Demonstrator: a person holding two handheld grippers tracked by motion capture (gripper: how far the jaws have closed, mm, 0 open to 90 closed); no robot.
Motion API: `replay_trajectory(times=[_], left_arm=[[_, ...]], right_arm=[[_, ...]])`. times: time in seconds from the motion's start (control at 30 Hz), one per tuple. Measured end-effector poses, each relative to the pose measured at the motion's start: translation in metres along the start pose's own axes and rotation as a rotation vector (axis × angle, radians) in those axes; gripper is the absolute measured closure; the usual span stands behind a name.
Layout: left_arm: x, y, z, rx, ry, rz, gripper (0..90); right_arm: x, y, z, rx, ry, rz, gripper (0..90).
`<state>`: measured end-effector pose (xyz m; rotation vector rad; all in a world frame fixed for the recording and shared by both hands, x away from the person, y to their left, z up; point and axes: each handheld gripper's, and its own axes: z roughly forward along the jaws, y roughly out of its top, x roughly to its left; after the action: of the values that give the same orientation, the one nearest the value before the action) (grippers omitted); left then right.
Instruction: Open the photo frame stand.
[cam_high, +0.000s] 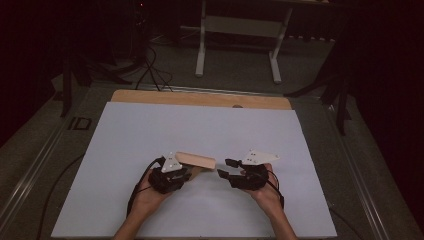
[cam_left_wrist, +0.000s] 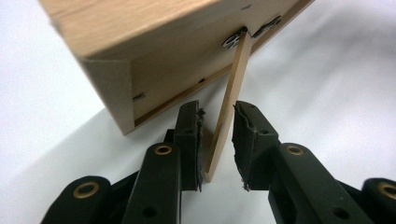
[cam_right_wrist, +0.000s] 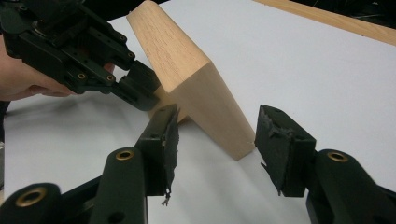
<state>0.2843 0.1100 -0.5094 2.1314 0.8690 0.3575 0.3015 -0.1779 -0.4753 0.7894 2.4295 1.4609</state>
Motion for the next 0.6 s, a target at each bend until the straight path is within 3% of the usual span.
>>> replay_trajectory(times=[0.6], left_arm=[[0.003, -0.001, -0.017, -0.029, 0.013, -0.002, 77.3]], right_arm=[[-0.005, 0.0, -0.006, -0.033, -0.018, 0.013, 48.9]])
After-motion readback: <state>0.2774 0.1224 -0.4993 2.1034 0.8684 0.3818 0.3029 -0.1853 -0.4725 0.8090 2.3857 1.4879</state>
